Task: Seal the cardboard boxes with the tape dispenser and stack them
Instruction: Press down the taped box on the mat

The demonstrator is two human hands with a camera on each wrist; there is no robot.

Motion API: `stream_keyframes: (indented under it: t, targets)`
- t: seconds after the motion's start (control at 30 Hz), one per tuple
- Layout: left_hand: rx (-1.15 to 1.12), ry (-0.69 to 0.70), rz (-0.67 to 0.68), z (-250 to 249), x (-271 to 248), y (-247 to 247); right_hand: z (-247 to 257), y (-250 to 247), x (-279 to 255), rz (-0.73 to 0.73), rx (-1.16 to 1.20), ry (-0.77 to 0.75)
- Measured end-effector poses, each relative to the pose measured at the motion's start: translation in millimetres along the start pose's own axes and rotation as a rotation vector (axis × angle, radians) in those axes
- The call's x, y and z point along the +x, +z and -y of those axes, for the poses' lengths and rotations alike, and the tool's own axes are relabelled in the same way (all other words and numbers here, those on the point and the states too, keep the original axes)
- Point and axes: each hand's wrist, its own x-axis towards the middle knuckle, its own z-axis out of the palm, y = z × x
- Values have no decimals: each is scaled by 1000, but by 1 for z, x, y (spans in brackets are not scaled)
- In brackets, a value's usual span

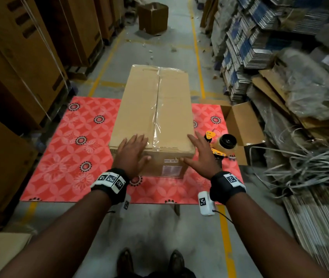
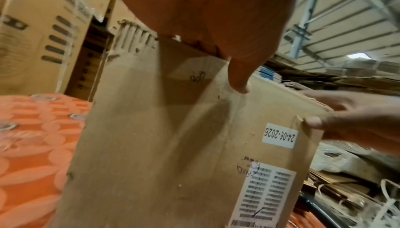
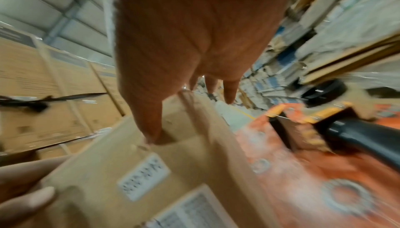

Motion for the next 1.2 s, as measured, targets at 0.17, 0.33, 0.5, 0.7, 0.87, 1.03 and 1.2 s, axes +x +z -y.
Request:
stream_keyframes:
  t: [0.17, 0.33, 0.5, 0.7, 0.87, 1.03, 1.2]
  targets:
    - [48, -57, -39, -4, 1, 9, -60, -2, -33, -102, -71, 275]
    - [86, -105, -54, -11, 2, 12, -106, -6, -44, -90, -166, 580]
    - [109, -132, -23, -11, 4, 13, -134, 11, -27, 19, -91, 690]
    - [161, -182, -13, -14, 7, 16, -149, 22, -4, 37, -26, 759]
    - [201, -204, -8, -19, 9, 15, -145, 20, 5, -31, 136, 860]
    - [184, -195, -12, -24, 9, 10, -142, 15, 14, -83, 224, 901]
    - [162, -189, -34, -27, 7, 9, -124, 8, 21, -183, 349, 875]
